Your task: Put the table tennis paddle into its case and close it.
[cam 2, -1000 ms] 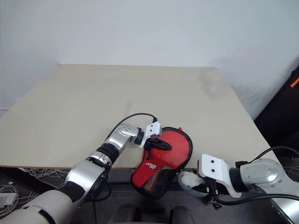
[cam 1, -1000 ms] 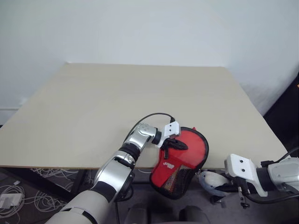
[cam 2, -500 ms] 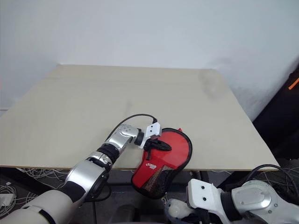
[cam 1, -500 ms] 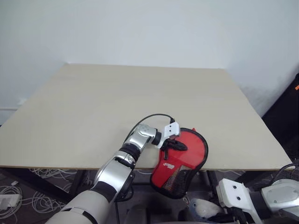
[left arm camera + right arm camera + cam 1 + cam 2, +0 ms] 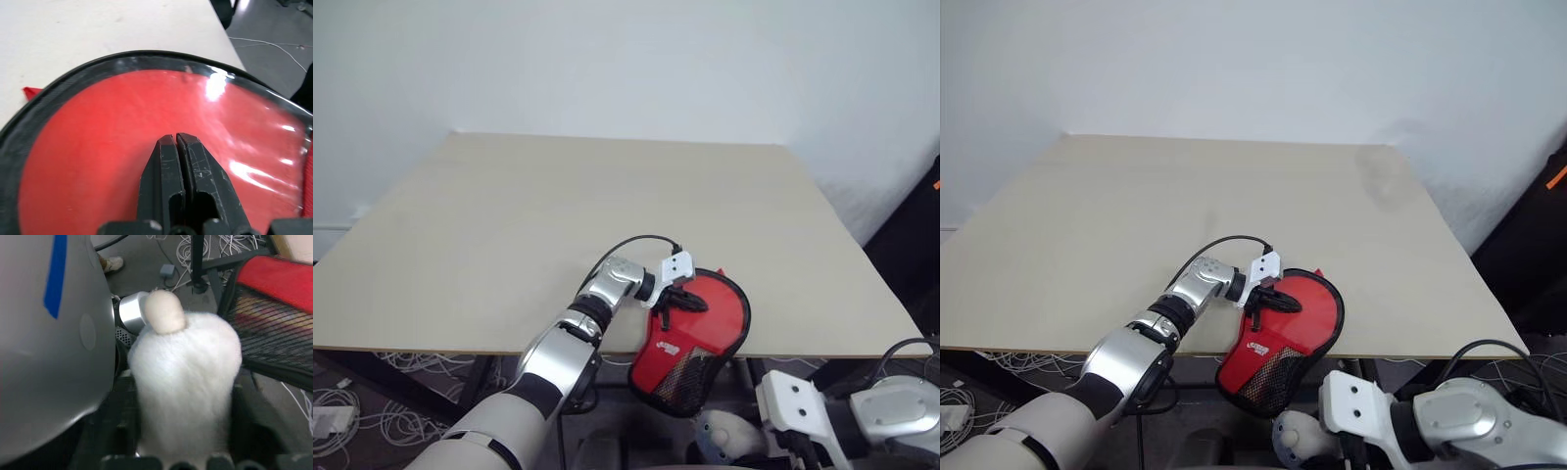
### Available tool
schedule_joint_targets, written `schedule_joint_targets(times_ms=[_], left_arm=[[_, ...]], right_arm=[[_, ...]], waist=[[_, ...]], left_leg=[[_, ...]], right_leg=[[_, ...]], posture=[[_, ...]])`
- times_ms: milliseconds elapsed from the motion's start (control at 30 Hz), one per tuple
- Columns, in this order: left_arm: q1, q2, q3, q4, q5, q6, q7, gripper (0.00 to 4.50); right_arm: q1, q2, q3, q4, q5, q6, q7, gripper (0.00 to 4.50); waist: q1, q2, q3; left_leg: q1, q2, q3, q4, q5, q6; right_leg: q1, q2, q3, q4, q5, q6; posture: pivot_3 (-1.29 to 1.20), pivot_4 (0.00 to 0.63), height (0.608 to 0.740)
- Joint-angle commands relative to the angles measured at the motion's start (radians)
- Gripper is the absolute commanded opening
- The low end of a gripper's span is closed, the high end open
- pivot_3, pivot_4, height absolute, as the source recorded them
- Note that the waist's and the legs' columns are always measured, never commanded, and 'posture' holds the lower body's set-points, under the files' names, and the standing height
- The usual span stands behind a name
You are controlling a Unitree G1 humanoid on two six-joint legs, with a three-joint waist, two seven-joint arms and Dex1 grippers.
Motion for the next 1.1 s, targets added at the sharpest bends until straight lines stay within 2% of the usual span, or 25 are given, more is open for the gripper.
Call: schedule_joint_targets(times_ms=[33,100,133,233,333,433,567,667,800,933,1100], left_arm=[[-0.013,0.007,0.017,0.023,0.018,0.031,0.033,0.00],[-0.016,0.009,0.033,0.024,0.011,0.045,0.032,0.00],[-0.018,0.011,0.040,0.023,0.007,0.051,0.027,0.00],[-0.021,0.018,0.068,0.014,-0.011,0.064,0.033,0.00],[-0.025,0.030,0.103,0.001,-0.028,0.072,0.053,0.00],[-0.029,0.055,0.146,-0.027,-0.054,0.078,0.059,0.62],[-0.023,0.110,0.247,-0.146,-0.155,0.153,0.046,1.96],[0.048,0.185,0.325,-0.358,-0.237,0.261,0.076,3.01],[0.184,0.285,0.385,-0.613,-0.299,0.398,0.139,4.36],[0.330,0.364,0.461,-0.765,-0.332,0.458,0.245,4.48],[0.577,0.395,0.545,-0.890,-0.370,0.507,0.364,4.48]], right_arm=[[-0.043,-0.031,-0.147,0.008,0.147,0.016,0.100,3.61],[-0.087,-0.040,-0.210,0.054,0.224,0.027,0.159,4.32],[-0.115,-0.043,-0.231,0.080,0.252,0.031,0.182,4.46],[-0.286,0.011,-0.198,0.210,0.311,0.064,0.126,4.46],[-0.468,0.130,-0.112,0.367,0.272,0.111,0.010,4.46],[-0.625,0.270,-0.055,0.527,0.210,0.156,-0.114,4.50],[-0.702,0.396,-0.011,0.653,0.093,0.152,-0.216,4.50],[-0.703,0.468,-0.010,0.715,0.033,0.135,-0.254,4.50],[-0.724,0.539,-0.002,0.748,-0.031,0.128,-0.283,4.50],[-0.749,0.606,-0.008,0.800,-0.077,0.114,-0.301,4.50],[-0.787,0.694,0.023,0.883,-0.162,0.074,-0.316,4.50]], waist=[[0.000,0.000,0.000],[-0.001,0.000,0.000],[-0.001,0.000,0.000],[-0.003,0.000,0.000],[-0.005,-0.001,0.001],[-0.005,0.000,0.001],[0.000,0.001,0.000],[0.000,0.001,0.000],[-0.004,0.004,0.000],[-0.004,0.005,0.000],[-0.005,0.006,-0.001]], left_leg=[[0.000,0.000,0.000,0.000,0.000,0.000],[0.000,0.000,0.000,0.000,0.000,0.000],[0.000,0.000,0.000,0.000,0.000,0.000],[0.000,0.000,0.000,0.000,0.000,0.000],[0.000,0.001,0.001,-0.001,0.000,0.000],[-0.002,0.001,0.002,-0.001,0.002,0.002],[-0.009,0.001,0.004,-0.001,0.002,0.003],[-0.018,0.001,0.003,0.000,0.002,0.003],[-0.018,0.000,0.004,0.000,0.001,0.004],[-0.015,0.000,0.003,0.001,0.002,0.004],[-0.013,0.000,0.004,0.001,0.002,0.005]], right_leg=[[0.000,0.000,0.000,0.000,0.000,0.000],[0.000,0.000,0.000,0.000,0.000,0.000],[0.000,0.000,0.000,0.000,0.000,0.000],[0.000,0.000,0.000,0.000,0.000,0.000],[-0.001,0.000,0.000,0.000,0.001,-0.001],[-0.003,0.000,0.001,0.001,0.001,-0.002],[-0.013,0.001,0.004,0.003,0.005,-0.006],[-0.019,0.002,0.003,0.003,0.006,-0.004],[-0.019,0.002,0.005,0.003,0.007,-0.003],[-0.017,0.002,0.004,0.005,0.007,-0.003],[-0.014,0.001,0.005,0.003,0.007,-0.003]], posture=[[0.00,0.000,0.740],[0.00,0.000,0.740],[0.00,0.000,0.740],[0.00,0.000,0.740],[0.00,0.000,0.740],[0.00,0.000,0.740],[0.00,0.000,0.740],[0.00,0.000,0.740],[0.00,0.000,0.740],[0.00,0.000,0.740],[0.00,0.000,0.740]])
